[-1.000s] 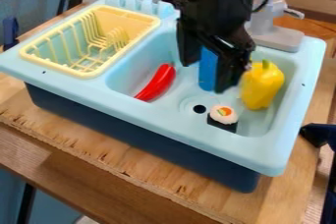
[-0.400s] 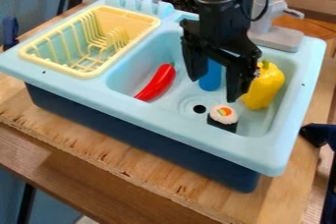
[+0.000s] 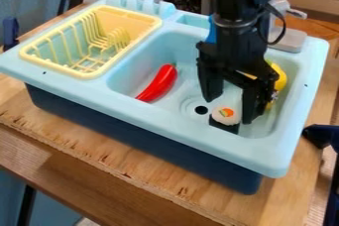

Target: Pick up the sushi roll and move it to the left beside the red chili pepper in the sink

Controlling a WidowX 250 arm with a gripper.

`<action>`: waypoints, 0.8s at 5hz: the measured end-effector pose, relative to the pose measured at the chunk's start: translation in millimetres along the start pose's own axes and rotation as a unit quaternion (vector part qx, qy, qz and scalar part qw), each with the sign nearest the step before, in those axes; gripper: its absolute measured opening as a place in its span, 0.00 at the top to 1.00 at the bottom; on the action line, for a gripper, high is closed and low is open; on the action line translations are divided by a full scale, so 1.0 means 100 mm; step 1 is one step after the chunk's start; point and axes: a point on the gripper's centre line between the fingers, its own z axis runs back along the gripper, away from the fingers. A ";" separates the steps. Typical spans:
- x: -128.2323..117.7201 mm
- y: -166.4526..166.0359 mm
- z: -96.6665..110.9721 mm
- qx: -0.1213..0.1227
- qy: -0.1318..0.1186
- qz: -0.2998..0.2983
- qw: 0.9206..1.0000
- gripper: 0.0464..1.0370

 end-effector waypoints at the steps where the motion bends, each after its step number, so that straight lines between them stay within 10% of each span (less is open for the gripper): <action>1: -0.02 0.03 -0.18 0.003 0.030 0.003 1.000 0.04; 3: -0.05 0.12 -0.22 0.022 0.060 0.017 0.998 0.09; 4: -0.07 0.10 -0.27 0.010 0.072 0.023 0.997 0.35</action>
